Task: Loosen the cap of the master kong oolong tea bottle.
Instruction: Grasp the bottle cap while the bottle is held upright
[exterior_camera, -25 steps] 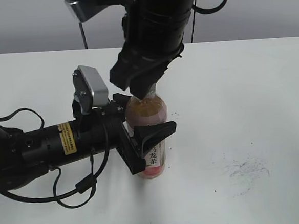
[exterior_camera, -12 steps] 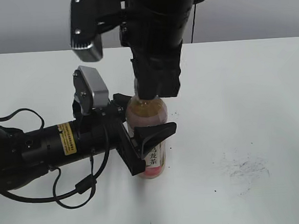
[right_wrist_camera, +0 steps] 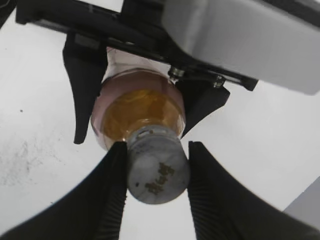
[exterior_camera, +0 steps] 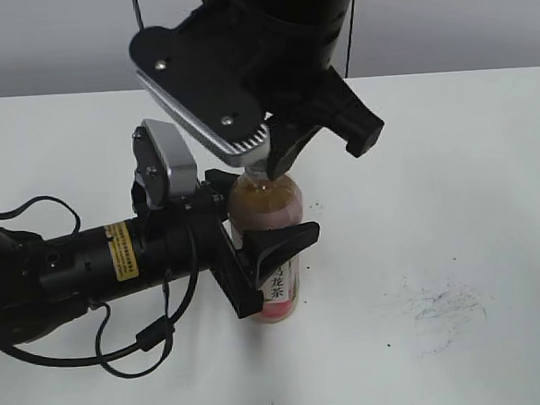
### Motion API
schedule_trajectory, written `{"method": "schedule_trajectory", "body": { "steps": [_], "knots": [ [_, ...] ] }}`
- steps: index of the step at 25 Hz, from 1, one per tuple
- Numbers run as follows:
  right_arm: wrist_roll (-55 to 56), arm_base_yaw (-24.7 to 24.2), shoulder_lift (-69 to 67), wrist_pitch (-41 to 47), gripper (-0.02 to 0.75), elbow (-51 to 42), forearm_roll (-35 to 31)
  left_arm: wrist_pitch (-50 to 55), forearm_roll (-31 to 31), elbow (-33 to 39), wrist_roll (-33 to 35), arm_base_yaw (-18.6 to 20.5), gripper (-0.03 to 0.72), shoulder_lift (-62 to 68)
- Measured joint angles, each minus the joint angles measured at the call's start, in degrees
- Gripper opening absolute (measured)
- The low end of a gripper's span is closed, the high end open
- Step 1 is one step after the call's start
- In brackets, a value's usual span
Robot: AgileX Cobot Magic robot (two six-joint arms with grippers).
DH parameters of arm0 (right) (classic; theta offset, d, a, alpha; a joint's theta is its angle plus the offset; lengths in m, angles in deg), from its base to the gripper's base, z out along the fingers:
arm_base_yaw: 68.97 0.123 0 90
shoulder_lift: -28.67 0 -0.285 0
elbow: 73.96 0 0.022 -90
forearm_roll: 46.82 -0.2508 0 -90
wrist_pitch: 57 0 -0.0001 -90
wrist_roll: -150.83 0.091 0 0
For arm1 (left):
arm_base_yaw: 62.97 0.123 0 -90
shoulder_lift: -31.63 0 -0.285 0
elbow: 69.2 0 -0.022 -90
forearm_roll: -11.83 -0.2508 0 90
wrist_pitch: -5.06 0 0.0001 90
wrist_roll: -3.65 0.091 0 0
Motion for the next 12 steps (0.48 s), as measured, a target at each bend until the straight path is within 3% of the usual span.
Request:
{"method": "schedule_trajectory", "body": {
  "steps": [12],
  "knots": [
    [-27.06, 0.0, 0.11, -0.34, 0.272, 0.05, 0.47, 0.0, 0.05, 0.0, 0.0, 0.0, 0.445, 0.0]
  ]
}}
